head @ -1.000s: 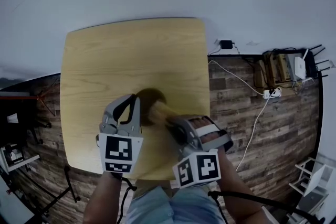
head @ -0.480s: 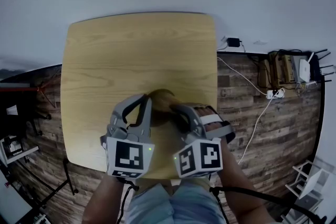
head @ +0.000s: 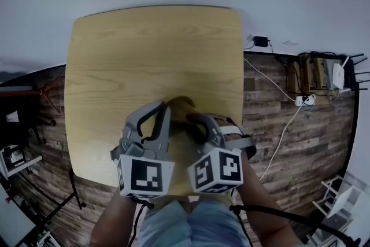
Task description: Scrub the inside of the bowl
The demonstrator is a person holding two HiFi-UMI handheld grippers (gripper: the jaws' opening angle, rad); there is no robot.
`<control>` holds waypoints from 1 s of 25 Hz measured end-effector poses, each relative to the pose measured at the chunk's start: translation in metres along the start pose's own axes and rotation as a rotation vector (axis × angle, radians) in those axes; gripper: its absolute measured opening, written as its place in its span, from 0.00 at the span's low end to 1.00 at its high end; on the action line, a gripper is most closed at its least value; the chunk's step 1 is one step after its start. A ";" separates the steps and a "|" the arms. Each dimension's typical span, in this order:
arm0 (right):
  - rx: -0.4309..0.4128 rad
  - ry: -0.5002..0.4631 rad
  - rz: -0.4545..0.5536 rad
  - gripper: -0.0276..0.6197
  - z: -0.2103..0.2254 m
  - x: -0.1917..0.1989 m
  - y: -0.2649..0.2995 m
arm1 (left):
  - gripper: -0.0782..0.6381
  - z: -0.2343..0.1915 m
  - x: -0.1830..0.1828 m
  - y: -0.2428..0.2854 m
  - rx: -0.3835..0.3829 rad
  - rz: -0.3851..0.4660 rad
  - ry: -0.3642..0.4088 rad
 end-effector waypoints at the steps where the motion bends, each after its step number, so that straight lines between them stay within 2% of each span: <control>1: -0.007 0.009 0.001 0.13 -0.001 0.000 0.001 | 0.16 0.001 -0.001 0.000 0.000 -0.001 -0.005; 7: -0.054 0.031 0.019 0.13 -0.010 0.001 0.002 | 0.16 0.004 -0.005 0.001 -0.007 -0.004 -0.001; 13: -0.095 0.008 0.035 0.13 -0.023 0.000 -0.003 | 0.16 0.003 0.001 0.003 -0.016 -0.019 0.043; 17: -0.122 -0.017 0.047 0.13 -0.031 -0.002 -0.008 | 0.16 0.001 0.006 0.005 -0.022 -0.030 0.028; 25: -0.128 -0.018 0.059 0.13 -0.039 0.005 -0.027 | 0.16 -0.005 0.000 0.008 -0.029 -0.030 0.034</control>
Point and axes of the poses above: the fingertips, and each gripper's own axes: y forward along the fingers, z to its right, x out of its underside, the point moved 5 cm from there along -y, backward along the fingers, and after that the axes turned 13 degrees about -z, right-handed, at the moved point
